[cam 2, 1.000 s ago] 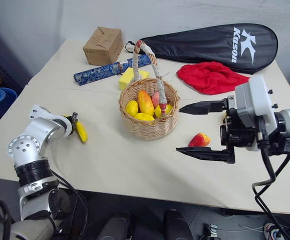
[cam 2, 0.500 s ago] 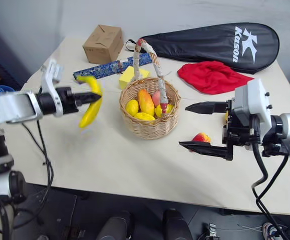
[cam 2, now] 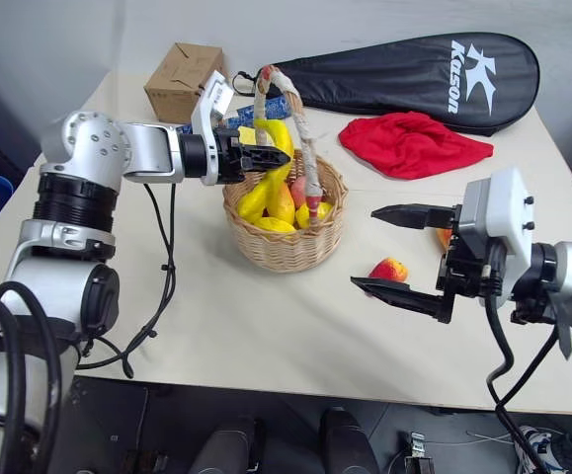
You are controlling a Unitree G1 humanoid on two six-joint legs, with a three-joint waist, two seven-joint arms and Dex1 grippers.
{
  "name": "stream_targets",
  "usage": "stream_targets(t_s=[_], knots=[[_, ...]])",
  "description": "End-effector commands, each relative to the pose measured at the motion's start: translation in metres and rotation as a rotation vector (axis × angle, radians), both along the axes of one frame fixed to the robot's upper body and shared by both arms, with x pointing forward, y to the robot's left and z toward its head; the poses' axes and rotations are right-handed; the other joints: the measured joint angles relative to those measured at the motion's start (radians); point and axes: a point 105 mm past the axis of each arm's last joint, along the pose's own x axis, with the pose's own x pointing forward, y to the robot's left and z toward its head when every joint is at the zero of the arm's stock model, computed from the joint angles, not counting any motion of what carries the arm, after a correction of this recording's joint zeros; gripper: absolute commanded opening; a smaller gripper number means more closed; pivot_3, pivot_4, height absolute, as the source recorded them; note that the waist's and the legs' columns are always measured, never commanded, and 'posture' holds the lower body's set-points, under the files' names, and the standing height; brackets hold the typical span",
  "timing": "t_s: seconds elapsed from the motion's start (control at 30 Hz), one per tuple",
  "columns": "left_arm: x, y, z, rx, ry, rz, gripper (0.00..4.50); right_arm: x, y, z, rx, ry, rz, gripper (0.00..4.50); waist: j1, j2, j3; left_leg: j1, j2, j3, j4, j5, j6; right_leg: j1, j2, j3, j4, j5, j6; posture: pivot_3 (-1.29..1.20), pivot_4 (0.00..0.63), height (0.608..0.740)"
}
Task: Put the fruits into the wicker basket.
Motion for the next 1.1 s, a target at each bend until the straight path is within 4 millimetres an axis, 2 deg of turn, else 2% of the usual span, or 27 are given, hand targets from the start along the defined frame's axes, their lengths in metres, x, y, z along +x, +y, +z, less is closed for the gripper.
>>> stream_targets(t_s=[0.03, 0.17, 0.33, 0.53, 0.6, 0.67, 0.73, 0.93, 1.1], knots=[[-0.002, 0.001, 0.01, 0.008, -0.064, -0.042, 2.3, -0.002, -0.005, 0.005, -0.006, -0.055, -0.065, 4.5, 0.0, 0.0, 0.0, 0.0, 0.0, 0.0, 0.0, 0.0, 0.0, -0.001, 0.0, 0.0, 0.0, 0.0, 0.0, 0.0, 0.15, 0.74], [-0.015, 0.015, 0.011, 0.042, -0.155, -0.111, 3.5, 0.007, -0.015, -0.007, -0.072, -0.05, -0.142, 4.5, -0.001, 0.0, 0.0, -0.001, 0.0, 0.001, 0.0, 0.0, 0.001, -0.001, -0.001, 0.001, 0.001, 0.0, 0.0, 0.0, 0.15, 0.74], [-0.049, 0.027, 0.032, -0.046, -0.267, -0.259, 3.5, 0.025, -0.03, -0.014, -0.152, -0.07, -0.182, 4.5, 0.0, 0.0, 0.0, 0.0, 0.0, 0.001, 0.001, 0.001, 0.0, -0.002, 0.0, 0.002, 0.005, 0.0, 0.0, 0.0, 0.15, 0.74], [-0.096, 0.046, 0.05, -0.069, -0.445, -0.447, 3.5, 0.046, -0.043, -0.033, -0.407, -0.153, -0.127, 4.5, -0.003, 0.0, 0.0, 0.001, -0.001, 0.001, 0.003, 0.002, 0.001, -0.001, -0.001, 0.002, 0.007, 0.0, 0.0, 0.0, 0.15, 0.74], [-0.115, 0.055, 0.05, -0.028, -0.517, -0.527, 3.5, 0.055, -0.047, -0.039, -0.51, -0.203, -0.09, 4.5, -0.01, 0.0, 0.001, 0.001, -0.001, 0.002, 0.003, 0.003, 0.0, -0.001, 0.0, 0.002, 0.008, 0.0, 0.0, 0.0, 0.15, 0.74], [-0.142, 0.068, 0.036, 0.129, -0.596, -0.66, 3.5, 0.068, -0.051, -0.049, -0.683, -0.308, -0.029, 4.5, -0.026, 0.001, 0.001, 0.002, -0.001, 0.003, 0.003, 0.003, 0.0, -0.002, 0.0, 0.003, 0.009, 0.0, 0.0, 0.0, 0.15, 0.74], [-0.157, 0.074, 0.022, 0.25, -0.621, -0.752, 3.5, 0.075, -0.053, -0.057, -0.784, -0.368, 0.039, 4.5, -0.034, 0.002, 0.002, 0.003, 0.0, 0.007, 0.001, 0.003, 0.0, -0.002, 0.0, 0.003, 0.009, 0.0, 0.0, 0.0, 0.15, 0.74], [-0.169, 0.071, 0.02, 0.344, -0.715, -0.839, 3.5, 0.091, -0.043, -0.07, -0.867, -0.432, 0.167, 4.5, -0.026, 0.002, 0.002, 0.004, -0.001, 0.008, 0.004, 0.004, 0.002, -0.002, 0.0, 0.003, 0.011, 0.0, 0.0, 0.0, 0.15, 0.74], [-0.165, 0.062, 0.028, 0.342, -0.785, -0.812, 3.5, 0.107, -0.038, -0.089, -0.937, -0.441, 0.224, 4.5, -0.029, 0.002, 0.002, 0.004, 0.0, 0.008, 0.004, 0.003, 0.004, -0.002, 0.0, 0.003, 0.011, 0.0, 0.0, 0.0, 0.15, 0.74]])
